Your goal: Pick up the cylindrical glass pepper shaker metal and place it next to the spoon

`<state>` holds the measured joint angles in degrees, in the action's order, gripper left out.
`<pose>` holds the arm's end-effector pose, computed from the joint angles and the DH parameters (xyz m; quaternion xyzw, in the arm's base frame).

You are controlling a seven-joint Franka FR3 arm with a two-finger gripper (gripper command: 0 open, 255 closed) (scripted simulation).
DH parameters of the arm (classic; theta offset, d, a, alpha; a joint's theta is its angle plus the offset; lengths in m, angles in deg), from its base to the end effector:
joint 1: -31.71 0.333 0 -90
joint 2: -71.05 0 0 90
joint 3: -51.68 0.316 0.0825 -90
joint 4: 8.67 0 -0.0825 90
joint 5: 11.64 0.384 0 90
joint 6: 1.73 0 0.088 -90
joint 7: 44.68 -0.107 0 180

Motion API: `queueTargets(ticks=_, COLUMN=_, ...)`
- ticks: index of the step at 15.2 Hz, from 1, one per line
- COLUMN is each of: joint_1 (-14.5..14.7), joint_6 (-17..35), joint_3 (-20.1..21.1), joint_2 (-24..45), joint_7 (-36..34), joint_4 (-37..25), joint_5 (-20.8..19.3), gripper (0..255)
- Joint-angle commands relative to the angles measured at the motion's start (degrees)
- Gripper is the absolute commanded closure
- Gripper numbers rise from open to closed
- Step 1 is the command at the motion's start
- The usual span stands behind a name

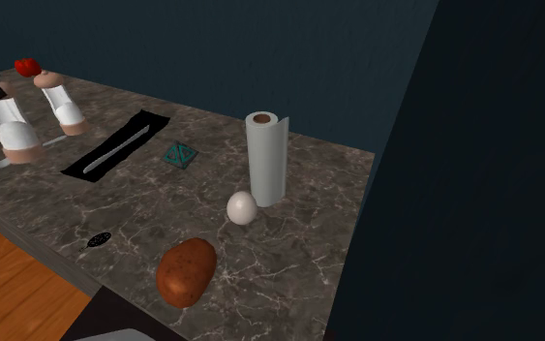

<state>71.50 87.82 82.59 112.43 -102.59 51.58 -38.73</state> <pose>0.3975 0.6094 0.4376 0.9930 0.0779 0.0248 0.0854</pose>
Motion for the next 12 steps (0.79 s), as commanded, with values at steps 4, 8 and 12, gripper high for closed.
queueTargets(ticks=4, joint_1=-0.92, joint_6=3.87, joint_3=-0.01, joint_2=0.01, joint_7=-1.01, joint_4=4.16, joint_5=-0.17, gripper=255)
queueTargets(ticks=8, joint_1=-1.07, joint_6=4.62, joint_3=-0.03, joint_2=0.08, joint_7=-1.19, joint_4=4.91, joint_5=-0.23, gripper=255)
queueTargets(ticks=12, joint_1=-1.07, joint_6=4.62, joint_3=-0.04, joint_2=0.08, joint_7=-1.19, joint_4=4.91, joint_5=-0.23, gripper=255)
